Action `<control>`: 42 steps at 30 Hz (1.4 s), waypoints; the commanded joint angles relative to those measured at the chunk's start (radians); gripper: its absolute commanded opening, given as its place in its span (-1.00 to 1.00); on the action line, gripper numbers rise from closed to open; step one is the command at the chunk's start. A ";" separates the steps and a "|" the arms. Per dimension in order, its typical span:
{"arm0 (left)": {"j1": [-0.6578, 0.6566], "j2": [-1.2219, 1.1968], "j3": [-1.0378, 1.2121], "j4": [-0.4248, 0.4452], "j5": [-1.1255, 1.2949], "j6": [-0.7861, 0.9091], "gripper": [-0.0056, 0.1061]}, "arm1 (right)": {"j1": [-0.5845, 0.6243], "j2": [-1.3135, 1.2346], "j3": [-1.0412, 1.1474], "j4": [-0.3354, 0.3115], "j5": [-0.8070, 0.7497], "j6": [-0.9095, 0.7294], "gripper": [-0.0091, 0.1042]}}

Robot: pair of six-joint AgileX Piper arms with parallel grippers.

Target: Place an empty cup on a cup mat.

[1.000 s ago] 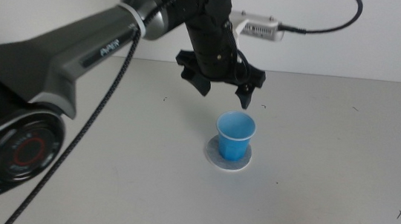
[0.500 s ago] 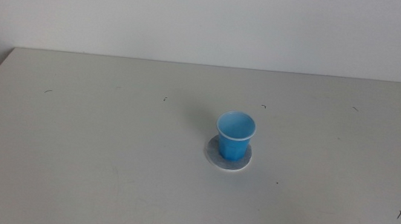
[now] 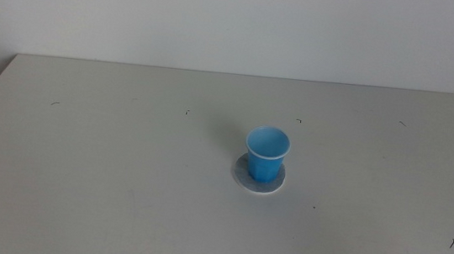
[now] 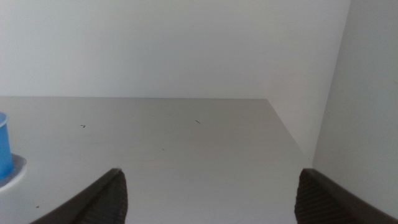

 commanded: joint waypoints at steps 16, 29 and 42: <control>0.371 -0.687 1.007 -0.072 -0.576 -0.036 0.99 | 0.002 -0.019 -0.012 -0.009 -0.078 -0.008 0.82; 0.435 -1.025 1.666 -0.082 -0.995 -0.121 0.99 | 0.002 -0.019 -0.012 -0.009 -0.078 -0.008 0.82; 0.435 -1.342 2.010 -0.082 -1.147 -0.185 0.99 | 0.002 -0.019 -0.012 -0.009 -0.078 -0.008 0.82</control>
